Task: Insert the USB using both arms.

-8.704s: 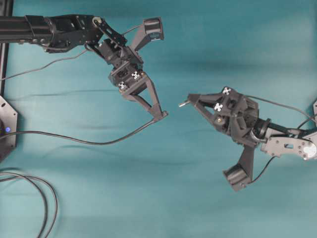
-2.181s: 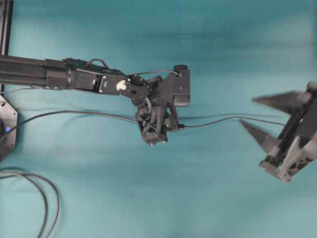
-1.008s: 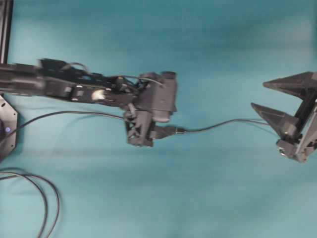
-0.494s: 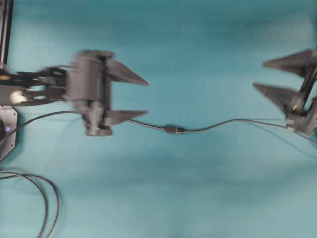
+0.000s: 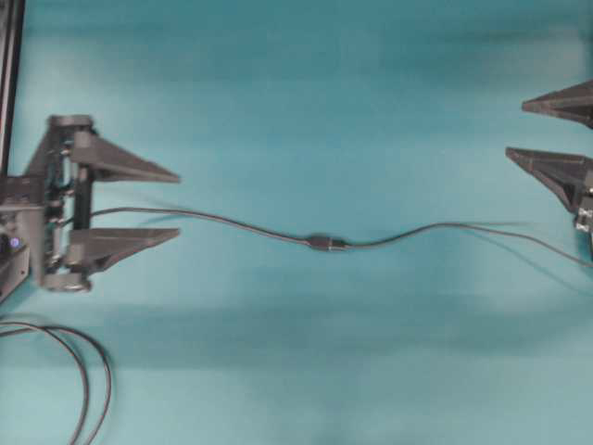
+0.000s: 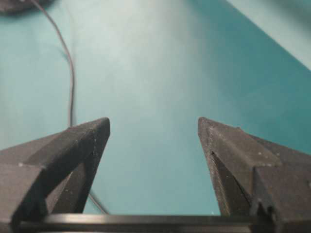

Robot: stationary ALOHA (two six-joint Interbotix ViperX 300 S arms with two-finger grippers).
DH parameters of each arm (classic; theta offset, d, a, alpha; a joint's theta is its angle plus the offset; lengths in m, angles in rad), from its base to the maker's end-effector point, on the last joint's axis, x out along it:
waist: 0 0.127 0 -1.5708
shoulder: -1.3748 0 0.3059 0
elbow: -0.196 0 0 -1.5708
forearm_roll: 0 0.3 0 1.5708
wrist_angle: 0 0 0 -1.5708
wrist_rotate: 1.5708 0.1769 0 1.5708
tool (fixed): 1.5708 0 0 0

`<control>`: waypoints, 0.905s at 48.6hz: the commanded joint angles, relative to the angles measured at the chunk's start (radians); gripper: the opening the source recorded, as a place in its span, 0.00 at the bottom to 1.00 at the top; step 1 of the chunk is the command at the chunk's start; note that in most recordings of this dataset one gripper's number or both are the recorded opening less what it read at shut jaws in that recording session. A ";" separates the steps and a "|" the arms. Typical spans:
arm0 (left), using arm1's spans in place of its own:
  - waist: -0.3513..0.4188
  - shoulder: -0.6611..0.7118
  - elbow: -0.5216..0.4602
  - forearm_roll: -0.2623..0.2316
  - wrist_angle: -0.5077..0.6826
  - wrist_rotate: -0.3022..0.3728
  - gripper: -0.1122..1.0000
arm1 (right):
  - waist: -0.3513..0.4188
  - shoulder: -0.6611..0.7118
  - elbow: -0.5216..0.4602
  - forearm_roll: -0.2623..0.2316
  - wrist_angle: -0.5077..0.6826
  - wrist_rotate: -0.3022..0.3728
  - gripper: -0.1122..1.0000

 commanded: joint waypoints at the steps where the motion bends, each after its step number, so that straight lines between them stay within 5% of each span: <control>1: -0.015 -0.014 0.029 -0.002 -0.029 -0.017 0.80 | -0.005 0.003 0.002 -0.008 -0.005 0.002 0.83; 26: -0.020 -0.083 0.110 0.020 -0.023 0.020 0.80 | -0.006 -0.037 0.035 -0.006 -0.002 -0.020 0.83; 44: -0.020 -0.124 0.126 0.020 0.011 0.055 0.80 | -0.006 -0.072 0.064 0.002 -0.034 -0.158 0.83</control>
